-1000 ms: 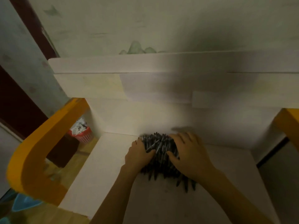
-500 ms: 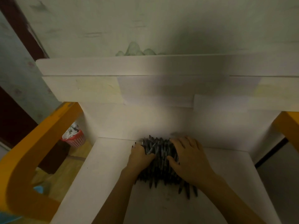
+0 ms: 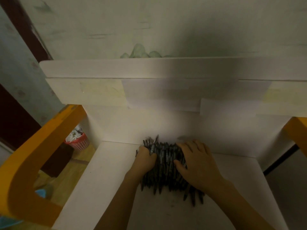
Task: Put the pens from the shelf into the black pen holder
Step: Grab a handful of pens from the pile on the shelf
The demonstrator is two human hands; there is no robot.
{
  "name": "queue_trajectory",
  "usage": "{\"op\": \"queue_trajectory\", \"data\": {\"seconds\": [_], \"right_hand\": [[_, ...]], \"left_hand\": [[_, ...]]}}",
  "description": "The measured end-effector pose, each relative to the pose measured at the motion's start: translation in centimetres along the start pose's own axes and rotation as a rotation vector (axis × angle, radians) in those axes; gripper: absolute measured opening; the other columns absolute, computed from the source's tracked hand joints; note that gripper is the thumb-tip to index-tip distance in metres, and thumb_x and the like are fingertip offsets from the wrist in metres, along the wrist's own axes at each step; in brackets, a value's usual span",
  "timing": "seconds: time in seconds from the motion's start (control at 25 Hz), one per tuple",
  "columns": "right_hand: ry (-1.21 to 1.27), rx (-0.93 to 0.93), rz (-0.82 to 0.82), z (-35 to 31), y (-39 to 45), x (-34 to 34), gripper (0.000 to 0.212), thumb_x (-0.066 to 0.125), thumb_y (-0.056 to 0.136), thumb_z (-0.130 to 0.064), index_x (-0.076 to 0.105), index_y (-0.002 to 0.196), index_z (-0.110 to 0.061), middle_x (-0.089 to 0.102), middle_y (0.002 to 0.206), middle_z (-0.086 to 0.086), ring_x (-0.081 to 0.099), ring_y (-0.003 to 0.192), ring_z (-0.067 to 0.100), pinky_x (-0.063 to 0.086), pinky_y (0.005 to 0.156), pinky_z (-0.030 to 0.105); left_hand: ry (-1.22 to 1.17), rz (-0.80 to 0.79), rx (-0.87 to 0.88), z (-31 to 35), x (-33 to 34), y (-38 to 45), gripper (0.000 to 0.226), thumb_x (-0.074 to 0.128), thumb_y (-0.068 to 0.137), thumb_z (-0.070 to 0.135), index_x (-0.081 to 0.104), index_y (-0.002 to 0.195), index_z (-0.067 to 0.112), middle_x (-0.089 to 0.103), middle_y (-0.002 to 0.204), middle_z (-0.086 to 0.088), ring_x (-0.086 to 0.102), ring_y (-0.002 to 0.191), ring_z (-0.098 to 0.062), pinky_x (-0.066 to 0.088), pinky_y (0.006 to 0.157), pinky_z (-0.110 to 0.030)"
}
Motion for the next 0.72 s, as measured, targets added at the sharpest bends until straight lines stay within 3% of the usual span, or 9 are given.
{"op": "queue_trajectory", "data": {"seconds": [0.16,0.32,0.52,0.72], "right_hand": [[-0.004,0.002,0.004,0.2,0.1,-0.2,0.059,0.035,0.085,-0.056,0.050,0.132,-0.024,0.055,0.128,0.002,0.045,0.124,0.029,0.035,0.106,0.048],[-0.009,0.018,0.010,-0.2,0.0,-0.9,0.066,0.027,0.084,-0.059,0.048,0.134,-0.023,0.053,0.134,0.004,0.042,0.129,0.031,0.031,0.110,0.048],[-0.037,0.061,0.081,-1.7,-1.6,-3.4,0.062,0.036,0.086,-0.057,0.053,0.131,-0.017,0.057,0.132,0.008,0.047,0.127,0.033,0.035,0.107,0.049],[-0.032,0.123,0.171,-2.6,-4.6,-6.8,0.061,0.038,0.089,-0.057,0.040,0.141,-0.026,0.044,0.144,0.001,0.033,0.137,0.026,0.026,0.114,0.044]], "left_hand": [[0.060,0.030,0.038,0.3,-0.7,-0.6,0.012,0.045,0.098,0.016,0.036,0.100,0.009,0.053,0.079,-0.006,0.052,0.065,-0.015,0.040,0.049,-0.026],[0.059,0.046,0.118,1.9,-2.2,-1.6,0.013,0.048,0.098,0.017,0.036,0.100,0.011,0.056,0.082,-0.006,0.056,0.067,-0.017,0.042,0.049,-0.025],[-0.107,-0.041,0.168,4.0,-4.1,-3.6,0.016,0.049,0.097,0.016,0.043,0.112,0.012,0.058,0.086,-0.008,0.057,0.062,-0.017,0.043,0.039,-0.018],[-0.276,-0.239,0.250,5.2,-4.4,-5.3,0.005,0.048,0.099,0.017,0.047,0.101,0.013,0.054,0.064,-0.005,0.048,0.049,-0.017,0.043,0.049,-0.029]]}}
Point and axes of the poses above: each hand's wrist, its own y-axis towards the middle knuckle, its own x-axis out of the palm, z = x × y, the point moved 1 cm from there along y, towards the middle knuckle
